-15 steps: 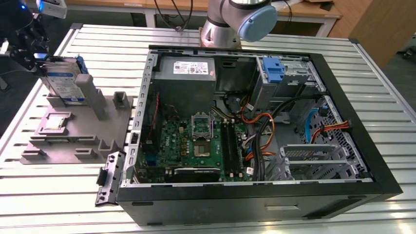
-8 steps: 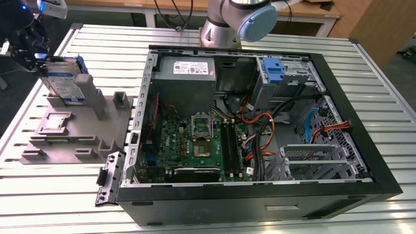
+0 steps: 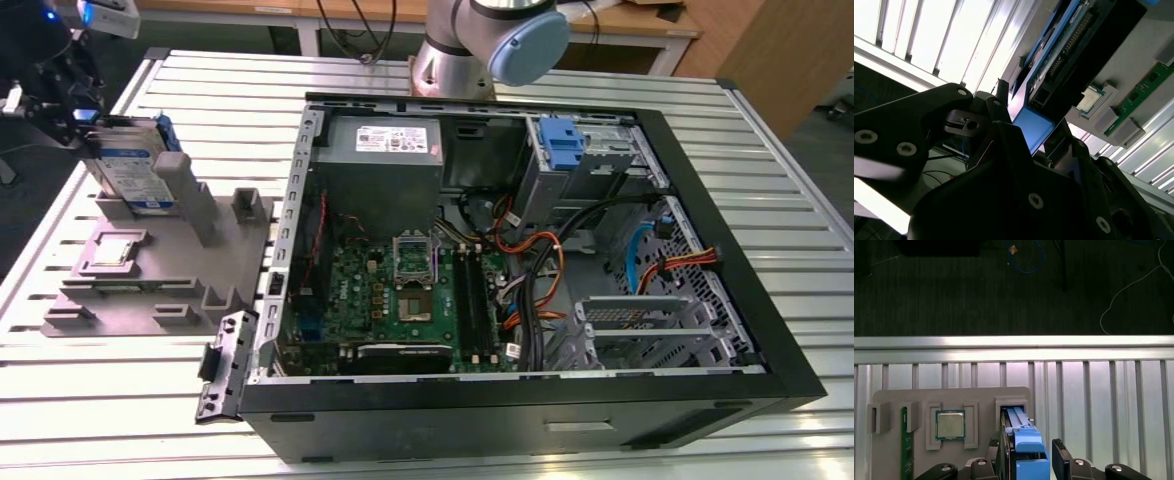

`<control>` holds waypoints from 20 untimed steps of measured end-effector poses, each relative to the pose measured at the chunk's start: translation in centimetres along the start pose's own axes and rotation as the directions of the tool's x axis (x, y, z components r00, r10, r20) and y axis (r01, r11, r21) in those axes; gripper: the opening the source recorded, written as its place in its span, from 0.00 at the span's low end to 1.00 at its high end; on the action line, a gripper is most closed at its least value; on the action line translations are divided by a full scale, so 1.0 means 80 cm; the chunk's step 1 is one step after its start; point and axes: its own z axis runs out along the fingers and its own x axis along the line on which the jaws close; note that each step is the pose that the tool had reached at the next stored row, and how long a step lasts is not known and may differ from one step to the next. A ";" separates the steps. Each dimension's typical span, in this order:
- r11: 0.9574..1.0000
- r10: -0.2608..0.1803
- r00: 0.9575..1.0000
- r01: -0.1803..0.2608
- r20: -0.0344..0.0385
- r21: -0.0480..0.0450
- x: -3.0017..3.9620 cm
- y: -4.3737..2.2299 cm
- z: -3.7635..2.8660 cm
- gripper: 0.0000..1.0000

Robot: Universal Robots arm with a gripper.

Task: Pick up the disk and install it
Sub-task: 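Pick up the disk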

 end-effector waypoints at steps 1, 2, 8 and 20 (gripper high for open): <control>1.000 0.000 1.000 0.000 0.000 0.002 0.0000 0.0000 0.0004 0.53; 1.000 0.000 1.000 0.000 0.000 0.002 0.0000 -0.0001 0.0006 0.53; 1.000 0.000 1.000 0.000 0.000 0.002 0.0002 0.0002 0.0022 0.53; 1.000 0.000 1.000 0.000 0.000 0.002 0.0002 0.0002 0.0025 0.45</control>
